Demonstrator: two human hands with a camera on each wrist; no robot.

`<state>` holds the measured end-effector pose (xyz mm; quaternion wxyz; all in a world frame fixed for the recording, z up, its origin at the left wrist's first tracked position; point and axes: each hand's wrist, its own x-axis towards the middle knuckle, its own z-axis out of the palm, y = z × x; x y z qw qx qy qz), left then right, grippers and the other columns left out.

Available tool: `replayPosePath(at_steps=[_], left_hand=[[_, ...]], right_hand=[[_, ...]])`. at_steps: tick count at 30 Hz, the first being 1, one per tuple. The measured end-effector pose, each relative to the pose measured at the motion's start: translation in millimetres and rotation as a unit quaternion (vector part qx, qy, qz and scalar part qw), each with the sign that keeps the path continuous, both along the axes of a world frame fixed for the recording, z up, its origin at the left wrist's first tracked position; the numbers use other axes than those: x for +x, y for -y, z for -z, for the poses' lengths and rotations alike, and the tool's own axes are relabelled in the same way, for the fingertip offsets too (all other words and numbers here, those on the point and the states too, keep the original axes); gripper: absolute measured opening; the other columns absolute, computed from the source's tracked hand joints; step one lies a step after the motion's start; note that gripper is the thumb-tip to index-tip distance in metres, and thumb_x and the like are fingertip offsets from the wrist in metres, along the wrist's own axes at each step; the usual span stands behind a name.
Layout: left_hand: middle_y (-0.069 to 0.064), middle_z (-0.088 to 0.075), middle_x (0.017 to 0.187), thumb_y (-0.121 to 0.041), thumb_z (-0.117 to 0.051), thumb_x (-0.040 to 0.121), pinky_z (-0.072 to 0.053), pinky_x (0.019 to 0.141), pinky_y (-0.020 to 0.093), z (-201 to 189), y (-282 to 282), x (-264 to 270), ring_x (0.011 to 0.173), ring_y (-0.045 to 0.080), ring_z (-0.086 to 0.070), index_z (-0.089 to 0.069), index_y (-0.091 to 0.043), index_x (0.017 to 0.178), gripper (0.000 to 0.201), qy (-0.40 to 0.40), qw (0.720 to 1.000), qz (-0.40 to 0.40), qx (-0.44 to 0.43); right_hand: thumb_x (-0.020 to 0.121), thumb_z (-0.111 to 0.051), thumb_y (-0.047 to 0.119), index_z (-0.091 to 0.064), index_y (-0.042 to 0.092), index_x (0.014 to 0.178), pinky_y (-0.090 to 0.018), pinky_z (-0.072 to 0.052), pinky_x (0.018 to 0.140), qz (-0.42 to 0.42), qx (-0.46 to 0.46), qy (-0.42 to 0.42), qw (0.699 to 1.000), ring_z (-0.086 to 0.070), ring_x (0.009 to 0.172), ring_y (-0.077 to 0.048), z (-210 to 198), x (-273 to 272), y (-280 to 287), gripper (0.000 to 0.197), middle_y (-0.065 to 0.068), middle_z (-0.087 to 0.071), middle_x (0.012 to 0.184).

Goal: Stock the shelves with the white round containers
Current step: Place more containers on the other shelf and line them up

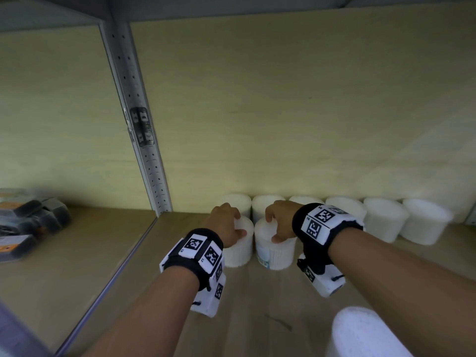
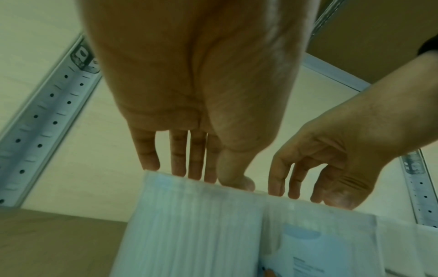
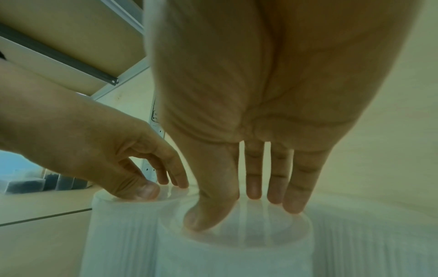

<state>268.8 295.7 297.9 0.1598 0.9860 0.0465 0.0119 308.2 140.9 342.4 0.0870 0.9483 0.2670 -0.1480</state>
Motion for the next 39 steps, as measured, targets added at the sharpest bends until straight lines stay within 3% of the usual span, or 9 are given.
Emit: replayPosePath(at_steps=[9, 11, 13, 15, 17, 26, 31, 37, 39], left_hand=[[0.006, -0.045, 0.134, -0.034, -0.06, 0.09, -0.035, 0.105, 0.032, -0.5, 0.5, 0.7, 0.127, 0.023, -0.04, -0.048, -0.014, 0.131, 0.047, -0.003, 1.0, 0.003, 0.007], [0.006, -0.046, 0.134, -0.034, -0.06, 0.09, -0.035, 0.105, 0.032, -1.0, 0.4, 0.9, 0.127, 0.023, -0.041, -0.048, -0.014, 0.131, 0.047, -0.001, 1.0, 0.004, 0.007], [0.007, -0.046, 0.134, -0.034, -0.06, 0.09, -0.035, 0.104, 0.032, -1.1, 0.4, 0.0, 0.127, 0.024, -0.041, -0.048, -0.014, 0.131, 0.048, -0.002, 1.0, 0.006, 0.008], [0.007, -0.045, 0.134, -0.034, -0.06, 0.09, -0.035, 0.105, 0.032, -0.9, 0.4, -0.8, 0.127, 0.024, -0.041, -0.048, -0.014, 0.132, 0.048, -0.003, 1.0, 0.008, 0.01], [0.007, -0.046, 0.134, -0.034, -0.059, 0.09, -0.036, 0.105, 0.032, -1.1, 0.3, -0.7, 0.127, 0.024, -0.041, -0.048, -0.013, 0.132, 0.048, -0.001, 1.0, 0.011, 0.014], [0.007, -0.045, 0.133, -0.035, -0.059, 0.09, -0.038, 0.103, 0.034, -2.5, -0.3, 0.6, 0.125, 0.025, -0.042, -0.047, -0.013, 0.132, 0.048, -0.011, 1.0, 0.017, 0.022], [0.007, -0.046, 0.133, -0.035, -0.059, 0.09, -0.038, 0.102, 0.034, -1.5, -0.9, 0.5, 0.125, 0.025, -0.042, -0.047, -0.013, 0.132, 0.048, -0.008, 1.0, 0.017, 0.022], [0.007, -0.045, 0.134, -0.035, -0.059, 0.09, -0.036, 0.103, 0.033, -2.0, -1.2, 0.2, 0.127, 0.025, -0.04, -0.046, -0.014, 0.132, 0.049, -0.014, 1.0, 0.016, 0.021], [0.007, -0.044, 0.134, -0.035, -0.059, 0.09, -0.035, 0.103, 0.033, -2.5, -1.3, 0.5, 0.127, 0.025, -0.04, -0.046, -0.014, 0.132, 0.049, -0.016, 1.0, 0.015, 0.019]], right_hand=[[0.088, -0.062, 0.004, -0.042, 0.012, 0.142, -0.03, -0.043, 0.1, 0.002, 0.056, -0.042, 0.998, -0.046, 0.13, -0.025, -5.8, -1.9, 3.5, 0.058, -0.007, -0.04, 0.146], [0.091, -0.057, 0.007, -0.044, 0.008, 0.141, -0.03, -0.044, 0.1, 0.012, 0.059, -0.043, 0.997, -0.048, 0.129, -0.027, -7.1, -1.4, -0.1, 0.052, -0.009, -0.044, 0.144], [0.092, -0.057, 0.023, -0.046, 0.004, 0.138, -0.032, -0.044, 0.102, 0.028, 0.055, -0.018, 0.998, -0.05, 0.127, -0.028, -5.6, -1.3, -3.5, 0.05, -0.012, -0.048, 0.141], [0.091, -0.057, 0.041, -0.046, 0.003, 0.137, -0.032, -0.044, 0.102, 0.047, 0.049, -0.002, 0.998, -0.051, 0.126, -0.027, -3.2, -2.4, -4.9, 0.06, -0.012, -0.05, 0.139], [0.09, -0.056, 0.047, -0.043, 0.004, 0.138, -0.031, -0.042, 0.102, 0.05, 0.031, -0.003, 0.998, -0.049, 0.127, -0.026, -0.9, -3.9, -4.9, 0.066, -0.012, -0.048, 0.14], [0.088, -0.061, 0.045, -0.044, 0.005, 0.137, -0.031, -0.043, 0.099, 0.036, 0.012, 0.003, 0.999, -0.05, 0.126, -0.025, -2.5, -5.7, -4.6, 0.066, -0.012, -0.048, 0.139], [0.088, -0.066, 0.033, -0.042, 0.005, 0.138, -0.033, -0.044, 0.103, 0.017, 0.014, -0.013, 1.0, -0.049, 0.127, -0.027, -3.7, -4.5, -2.0, 0.062, -0.012, -0.045, 0.141], [0.085, -0.068, 0.018, -0.039, 0.018, 0.142, -0.032, -0.043, 0.1, 0.018, 0.067, -0.042, 0.997, -0.044, 0.13, -0.025, 0.6, -2.2, 4.9, 0.064, -0.005, -0.037, 0.145], [0.085, -0.067, 0.024, -0.041, 0.02, 0.14, -0.032, -0.043, 0.097, 0.026, 0.082, -0.036, 0.996, -0.044, 0.129, -0.026, 0.2, -2.9, 4.8, 0.062, -0.006, -0.038, 0.142]])
